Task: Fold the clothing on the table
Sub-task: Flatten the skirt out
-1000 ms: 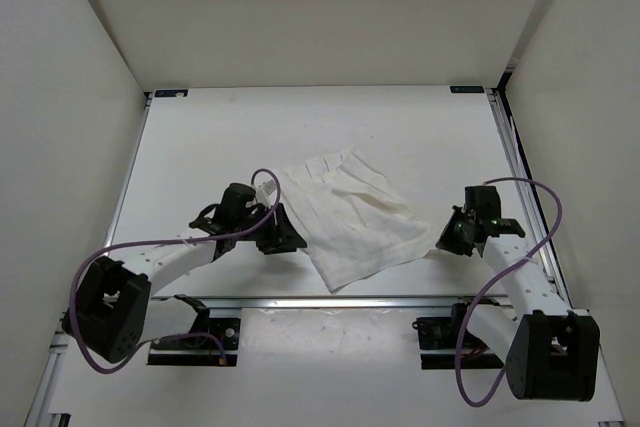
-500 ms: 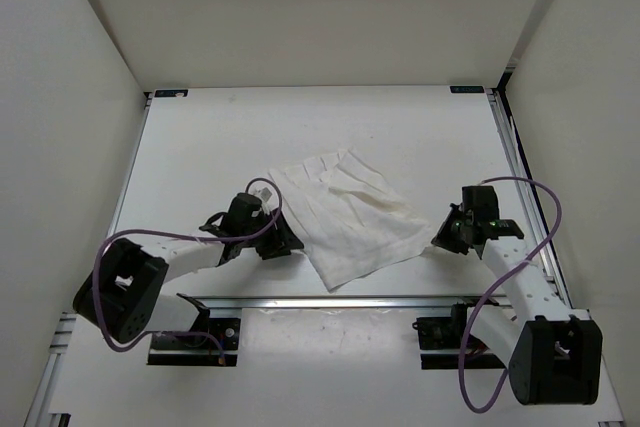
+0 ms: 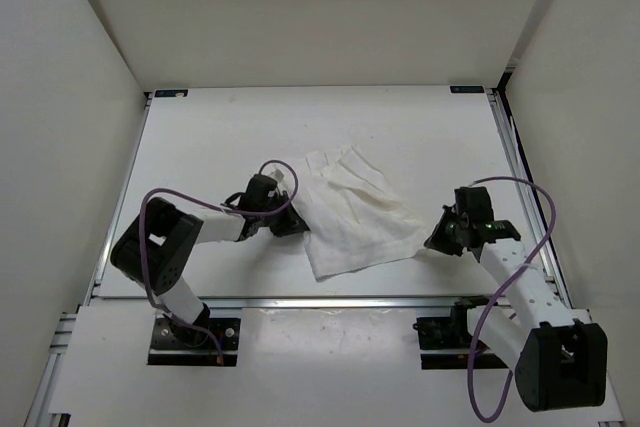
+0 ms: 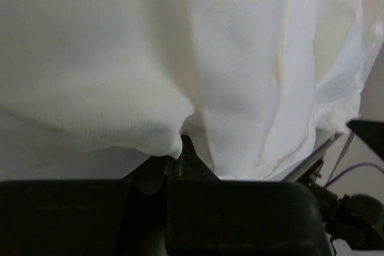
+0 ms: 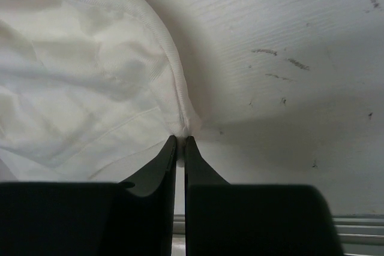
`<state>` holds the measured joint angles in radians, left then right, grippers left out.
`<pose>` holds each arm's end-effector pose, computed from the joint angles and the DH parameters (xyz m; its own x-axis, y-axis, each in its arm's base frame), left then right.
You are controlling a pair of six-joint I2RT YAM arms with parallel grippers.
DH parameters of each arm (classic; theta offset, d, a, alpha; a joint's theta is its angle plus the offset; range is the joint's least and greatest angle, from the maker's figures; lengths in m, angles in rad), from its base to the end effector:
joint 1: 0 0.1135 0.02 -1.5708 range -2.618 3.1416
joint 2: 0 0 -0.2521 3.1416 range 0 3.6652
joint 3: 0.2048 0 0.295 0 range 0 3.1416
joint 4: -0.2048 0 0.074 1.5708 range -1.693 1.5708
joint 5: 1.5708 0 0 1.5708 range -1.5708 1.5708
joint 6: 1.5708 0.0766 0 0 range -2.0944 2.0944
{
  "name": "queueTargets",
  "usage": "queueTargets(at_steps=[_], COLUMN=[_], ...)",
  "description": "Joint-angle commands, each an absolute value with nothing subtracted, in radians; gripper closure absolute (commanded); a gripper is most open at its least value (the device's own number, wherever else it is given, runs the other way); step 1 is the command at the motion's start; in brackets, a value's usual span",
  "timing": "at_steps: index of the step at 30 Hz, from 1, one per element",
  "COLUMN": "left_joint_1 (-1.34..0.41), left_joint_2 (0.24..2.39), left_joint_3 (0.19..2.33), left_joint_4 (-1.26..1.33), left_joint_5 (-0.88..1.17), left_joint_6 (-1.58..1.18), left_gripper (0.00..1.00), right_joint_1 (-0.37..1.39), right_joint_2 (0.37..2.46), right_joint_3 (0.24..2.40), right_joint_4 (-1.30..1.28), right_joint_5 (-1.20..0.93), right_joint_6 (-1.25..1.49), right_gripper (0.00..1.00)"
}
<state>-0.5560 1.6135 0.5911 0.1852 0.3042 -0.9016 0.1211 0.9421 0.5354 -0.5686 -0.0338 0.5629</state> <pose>0.2690 -0.1942 0.0409 -0.9199 -0.3094 -0.2409 -0.0767 0.7445 -0.6632 0.2431 0.0322 0.1336 -0.7695 0.4436 -0.4594 0.3205 0.8905 0.3230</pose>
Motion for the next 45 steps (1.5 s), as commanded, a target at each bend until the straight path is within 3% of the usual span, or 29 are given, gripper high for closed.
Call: queueTargets(at_steps=[1,7,10,11,13,14,17,26,34,39,43,45], left_joint_1=[-0.442,-0.275,-0.273,-0.282,-0.317,-0.322,-0.333,-0.294,-0.377,-0.410,-0.443,-0.452], left_joint_2=[1.628,1.741,1.842,1.851,1.810,1.758,1.599,1.276,1.301,1.403,1.454,1.448], left_joint_3=[0.678,0.946,1.083,1.104,1.051,1.020,0.844,0.474,0.381,0.432,0.466,0.451], left_joint_4=[0.109,-0.081,-0.161,-0.185,-0.173,-0.160,-0.071,-0.032,0.172,0.238,0.227,0.244], left_joint_5=[0.301,0.330,0.405,0.411,0.387,0.373,0.361,0.391,0.365,0.388,0.368,0.350], left_joint_6=[-0.815,-0.692,-0.669,-0.664,-0.660,-0.664,-0.730,-0.836,-0.953,-1.000,-1.008,-1.025], left_gripper=[1.00,1.00,0.97,0.93,0.60,0.48,0.32,0.31,0.32,0.33,0.39,0.49], right_joint_1=[0.167,0.317,0.337,0.337,0.307,0.296,0.221,0.167,0.173,0.181,0.190,0.181], right_joint_2=[0.969,1.119,1.211,1.221,1.230,1.221,1.189,1.203,1.239,1.256,1.264,1.264], right_joint_3=[0.535,0.512,0.558,0.567,0.569,0.555,0.551,0.541,0.572,0.583,0.597,0.592], right_joint_4=[-0.598,-0.555,-0.563,-0.569,-0.558,-0.554,-0.539,-0.518,-0.511,-0.518,-0.520,-0.514], right_joint_5=[-0.066,-0.227,-0.229,-0.224,-0.230,-0.229,-0.238,-0.265,-0.273,-0.268,-0.258,-0.264], right_joint_6=[0.577,0.520,0.486,0.477,0.462,0.462,0.446,0.411,0.391,0.383,0.377,0.368], right_gripper=[1.00,1.00,1.00,1.00,1.00,1.00,1.00,1.00,1.00,1.00,1.00,1.00])
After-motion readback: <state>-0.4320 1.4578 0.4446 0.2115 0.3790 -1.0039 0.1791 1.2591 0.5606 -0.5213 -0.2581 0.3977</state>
